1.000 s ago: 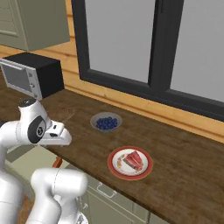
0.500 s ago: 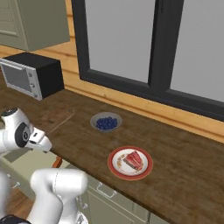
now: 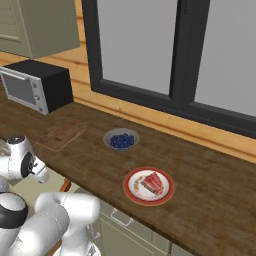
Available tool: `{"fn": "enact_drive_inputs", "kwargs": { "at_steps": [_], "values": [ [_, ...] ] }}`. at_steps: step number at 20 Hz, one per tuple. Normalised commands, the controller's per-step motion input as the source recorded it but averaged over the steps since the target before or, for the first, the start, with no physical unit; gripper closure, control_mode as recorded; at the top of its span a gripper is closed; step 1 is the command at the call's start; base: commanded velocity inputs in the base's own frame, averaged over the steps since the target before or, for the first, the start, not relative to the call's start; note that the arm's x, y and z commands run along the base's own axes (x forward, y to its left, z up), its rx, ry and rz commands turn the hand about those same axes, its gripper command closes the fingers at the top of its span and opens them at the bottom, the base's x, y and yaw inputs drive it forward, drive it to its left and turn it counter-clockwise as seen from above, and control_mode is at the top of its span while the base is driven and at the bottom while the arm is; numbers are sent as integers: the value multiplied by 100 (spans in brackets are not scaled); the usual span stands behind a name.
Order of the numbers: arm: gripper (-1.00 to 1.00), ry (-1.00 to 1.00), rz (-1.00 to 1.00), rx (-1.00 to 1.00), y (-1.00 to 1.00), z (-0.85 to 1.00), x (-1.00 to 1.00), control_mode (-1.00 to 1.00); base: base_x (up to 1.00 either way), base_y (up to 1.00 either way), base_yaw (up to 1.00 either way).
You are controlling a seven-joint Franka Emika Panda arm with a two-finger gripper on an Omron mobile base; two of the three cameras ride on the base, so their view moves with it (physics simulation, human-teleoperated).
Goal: Pick up the knife from the drawer and place it on the cutting board. Then place the meat from the plate to the cutting board.
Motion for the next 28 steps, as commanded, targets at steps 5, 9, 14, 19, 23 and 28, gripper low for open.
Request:
{"fn": "enact_drive_inputs", "kwargs": {
  "at_steps": [5,9,14,19,23,28],
  "values": [
    [-100,24,0,1,80,-45,34,-100,0,0,0],
    [-100,23,0,-6,59,-34,41,-100,0,0,0],
    [-100,13,0,-15,38,-58,44,-100,0,0,0],
    [-100,9,0,-15,85,-76,-37,-100,0,0,0],
    [-100,3,0,-1,100,-9,-100,-100,0,0,0],
    [-100,24,0,6,94,56,-100,-100,0,0,0]
  ]
}}
